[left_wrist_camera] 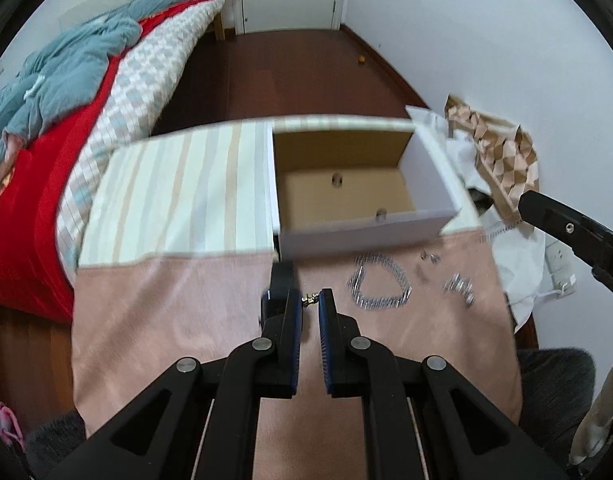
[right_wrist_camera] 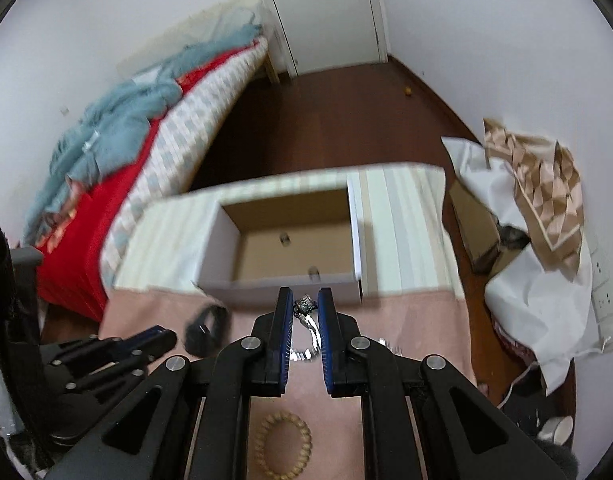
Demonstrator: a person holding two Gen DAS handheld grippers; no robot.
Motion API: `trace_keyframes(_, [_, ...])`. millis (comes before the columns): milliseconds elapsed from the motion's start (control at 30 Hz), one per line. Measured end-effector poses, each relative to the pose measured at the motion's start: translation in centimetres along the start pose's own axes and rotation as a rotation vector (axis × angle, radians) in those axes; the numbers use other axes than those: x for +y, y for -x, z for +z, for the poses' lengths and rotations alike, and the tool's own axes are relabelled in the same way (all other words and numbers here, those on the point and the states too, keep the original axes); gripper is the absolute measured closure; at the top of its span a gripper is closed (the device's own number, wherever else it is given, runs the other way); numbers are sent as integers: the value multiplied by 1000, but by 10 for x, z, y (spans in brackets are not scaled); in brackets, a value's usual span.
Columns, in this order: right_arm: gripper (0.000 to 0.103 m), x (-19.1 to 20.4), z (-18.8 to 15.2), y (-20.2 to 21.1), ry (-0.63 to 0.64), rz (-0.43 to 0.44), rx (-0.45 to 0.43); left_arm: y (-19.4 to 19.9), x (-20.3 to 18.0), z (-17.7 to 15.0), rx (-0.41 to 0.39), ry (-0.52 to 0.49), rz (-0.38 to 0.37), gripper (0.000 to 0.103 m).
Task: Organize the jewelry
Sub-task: 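Carry the gold earring and silver necklace into the white box and open both tools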
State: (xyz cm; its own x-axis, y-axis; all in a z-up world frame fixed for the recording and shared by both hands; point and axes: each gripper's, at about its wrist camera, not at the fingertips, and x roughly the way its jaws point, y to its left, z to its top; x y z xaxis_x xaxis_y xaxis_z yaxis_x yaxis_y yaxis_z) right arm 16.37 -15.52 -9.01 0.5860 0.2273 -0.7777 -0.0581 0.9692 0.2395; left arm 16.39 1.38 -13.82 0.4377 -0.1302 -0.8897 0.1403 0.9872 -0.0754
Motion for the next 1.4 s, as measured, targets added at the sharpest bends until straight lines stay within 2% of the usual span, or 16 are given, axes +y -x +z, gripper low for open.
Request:
trace_keyframes(133, [90,11,39,27,22,38,-77,24,3,33,-57,6,-23,97])
trace_keyframes(267, [90,23,78,40,49,63,-114,44,6,71,-104,3,-49,97])
trace_keyframes(367, [90,30,100,40,74,58,-124,49,6,94,-124,-10,-55,97])
trace_keyframes(500, [90,29,121,18,72,57,-81,40,5,113,-120,-27,-54,97])
trace_keyframes(600, [90,23,124,-10,56,50,-34,17,5,120,-77,-28,-57,97])
trace_keyframes(833, [90,1,108,-100,21,19,133,-63,8,124,118,8,-103,97])
trace_keyframes(1000, [90,-15,93,-145,4,2,223,-102,9,133,195,25,-106,97])
trace_keyframes(1233, [89,-24,86,-165,-3,-4,288,-130,12,144,283,67,-90,94])
trace_keyframes(1333, [87,-24,84,-161,2,-15,294,-127,16,149,270,87,-81,93])
trace_keyframes(1367, [82,-24,84,-158,6,-19,293,-124,19,150,260,92,-76,90])
trace_keyframes(1400, [74,-24,84,-156,8,-28,292,-119,20,151,250,98,-74,80])
